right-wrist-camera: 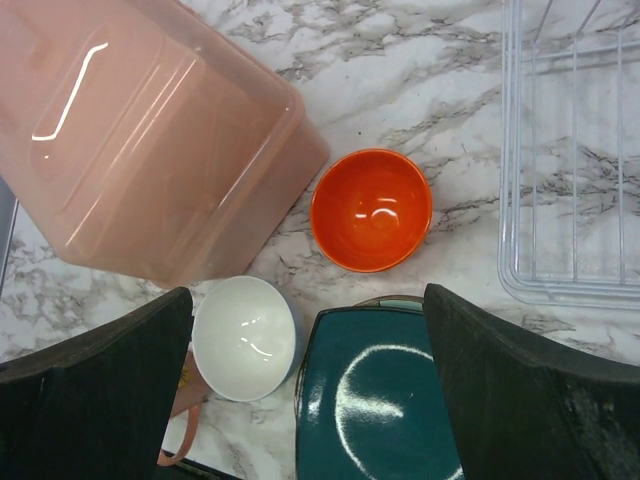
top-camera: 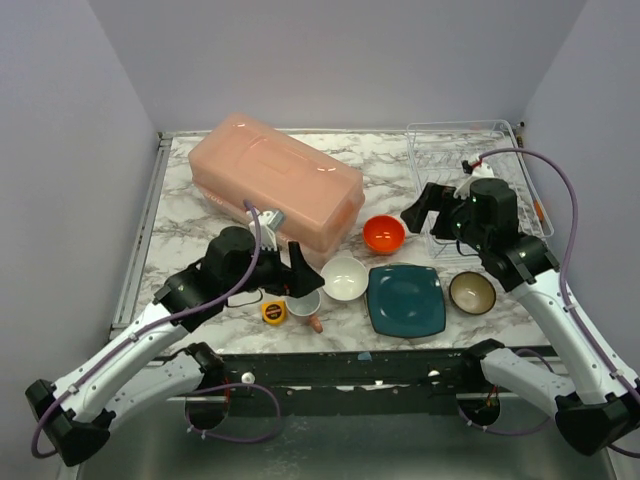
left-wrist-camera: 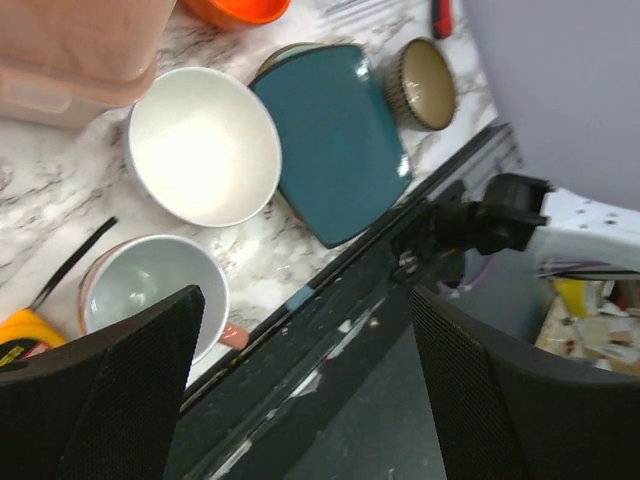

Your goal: Load the mixed dishes into the dish rack

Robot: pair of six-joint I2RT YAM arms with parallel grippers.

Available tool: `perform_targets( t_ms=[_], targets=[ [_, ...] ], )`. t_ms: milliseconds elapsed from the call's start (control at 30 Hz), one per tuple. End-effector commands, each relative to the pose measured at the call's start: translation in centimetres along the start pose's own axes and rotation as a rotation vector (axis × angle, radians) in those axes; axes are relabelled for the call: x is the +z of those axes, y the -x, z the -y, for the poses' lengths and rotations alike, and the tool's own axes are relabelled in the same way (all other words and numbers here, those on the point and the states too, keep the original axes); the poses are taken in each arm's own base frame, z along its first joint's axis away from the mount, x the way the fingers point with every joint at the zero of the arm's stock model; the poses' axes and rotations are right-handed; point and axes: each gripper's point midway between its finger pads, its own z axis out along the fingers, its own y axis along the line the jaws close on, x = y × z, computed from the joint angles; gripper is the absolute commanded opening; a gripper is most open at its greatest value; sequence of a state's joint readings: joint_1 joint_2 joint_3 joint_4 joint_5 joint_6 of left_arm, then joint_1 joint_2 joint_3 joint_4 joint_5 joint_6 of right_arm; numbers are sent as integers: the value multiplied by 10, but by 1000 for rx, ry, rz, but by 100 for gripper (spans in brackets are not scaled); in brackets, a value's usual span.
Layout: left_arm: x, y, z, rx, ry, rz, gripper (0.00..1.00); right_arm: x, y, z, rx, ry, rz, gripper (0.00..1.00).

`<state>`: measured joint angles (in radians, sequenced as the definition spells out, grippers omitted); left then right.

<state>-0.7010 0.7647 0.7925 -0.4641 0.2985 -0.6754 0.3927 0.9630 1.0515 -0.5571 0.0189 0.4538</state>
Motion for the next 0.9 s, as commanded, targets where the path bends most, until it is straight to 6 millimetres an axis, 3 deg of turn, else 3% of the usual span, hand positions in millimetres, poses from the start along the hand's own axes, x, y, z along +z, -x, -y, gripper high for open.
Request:
perform_targets(
  t_ms=[0, 200, 333, 400, 500, 567, 700, 867],
  targets=[
    [-1, -4, -37, 119, 274, -7, 84, -3, -10, 0, 2, 16, -35, 100],
    [-14, -31, -78, 148, 442, -74, 84, 3, -24, -1, 1, 36, -80, 100],
    [-18, -45, -88, 120, 456, -89, 84, 9, -38, 1, 9, 43, -121, 100],
    [-16, -48, -81, 91, 412, -87, 84, 12, -47, 0, 22, 53, -151, 100],
    [-7, -44, -50, 52, 238, -51, 84, 15, -66, -3, 46, 89, -212, 100],
    [-4, -40, -40, 38, 190, -36, 84, 17, -82, -9, 69, 141, -262, 100],
    [-3, -36, -63, 52, 338, -40, 82, 17, -110, -19, 120, 232, -346, 100],
    [2, -57, -99, 83, 491, -148, 74, 14, -128, -30, 174, 320, -387, 100]
  ],
)
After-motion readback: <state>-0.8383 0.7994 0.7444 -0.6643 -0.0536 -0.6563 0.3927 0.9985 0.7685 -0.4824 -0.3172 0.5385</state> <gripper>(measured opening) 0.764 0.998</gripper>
